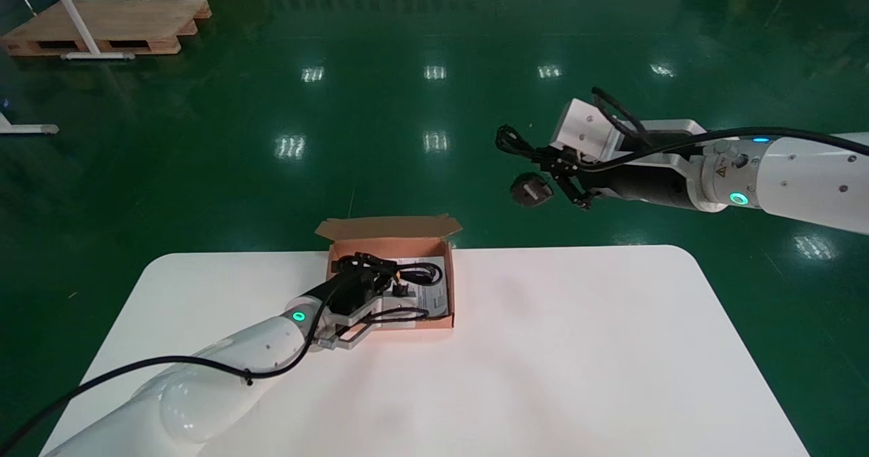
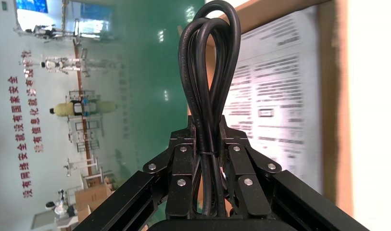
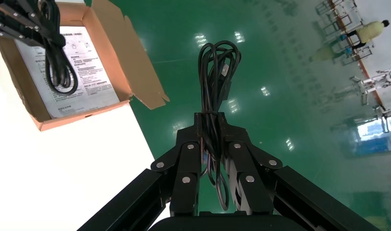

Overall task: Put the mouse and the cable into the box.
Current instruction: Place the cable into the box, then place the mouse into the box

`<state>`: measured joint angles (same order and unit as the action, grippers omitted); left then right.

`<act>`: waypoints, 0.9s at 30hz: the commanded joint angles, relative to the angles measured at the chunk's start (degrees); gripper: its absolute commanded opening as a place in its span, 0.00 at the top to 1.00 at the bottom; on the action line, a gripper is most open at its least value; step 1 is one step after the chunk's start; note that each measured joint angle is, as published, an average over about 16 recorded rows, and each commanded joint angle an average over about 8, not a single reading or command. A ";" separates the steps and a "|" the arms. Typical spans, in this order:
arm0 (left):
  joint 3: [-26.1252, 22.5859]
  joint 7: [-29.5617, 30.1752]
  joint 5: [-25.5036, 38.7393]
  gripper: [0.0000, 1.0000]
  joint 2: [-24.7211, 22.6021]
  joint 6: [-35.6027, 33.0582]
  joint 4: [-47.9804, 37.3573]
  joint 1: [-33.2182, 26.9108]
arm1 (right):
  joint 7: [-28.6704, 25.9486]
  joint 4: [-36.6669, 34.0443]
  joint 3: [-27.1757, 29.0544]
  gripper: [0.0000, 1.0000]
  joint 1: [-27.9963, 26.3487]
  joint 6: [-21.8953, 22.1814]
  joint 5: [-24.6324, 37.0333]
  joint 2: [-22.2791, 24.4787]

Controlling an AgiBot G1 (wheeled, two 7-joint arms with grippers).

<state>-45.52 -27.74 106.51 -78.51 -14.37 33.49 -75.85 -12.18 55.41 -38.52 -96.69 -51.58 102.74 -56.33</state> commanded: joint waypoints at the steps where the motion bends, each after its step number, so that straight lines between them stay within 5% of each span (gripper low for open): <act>1: -2.41 0.09 -1.20 0.79 0.00 1.77 0.25 0.46 | 0.04 -0.12 0.01 1.00 0.00 0.02 -0.03 -0.01; 7: -6.00 0.32 -2.60 0.04 -0.25 4.06 -1.97 0.09 | -0.18 0.52 -0.04 1.00 0.02 -0.10 0.11 0.03; 8: -6.22 0.35 -2.71 0.00 -0.28 4.28 -2.21 0.05 | -0.20 0.60 -0.05 1.00 0.03 -0.12 0.13 0.04; 27: -5.27 0.31 -2.32 0.00 -0.08 3.32 -1.08 0.10 | -0.04 0.05 0.01 1.00 0.02 -0.01 0.02 0.01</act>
<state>-50.81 -27.43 104.18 -78.59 -11.04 32.38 -75.76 -12.22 55.47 -38.52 -96.68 -51.60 102.77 -56.32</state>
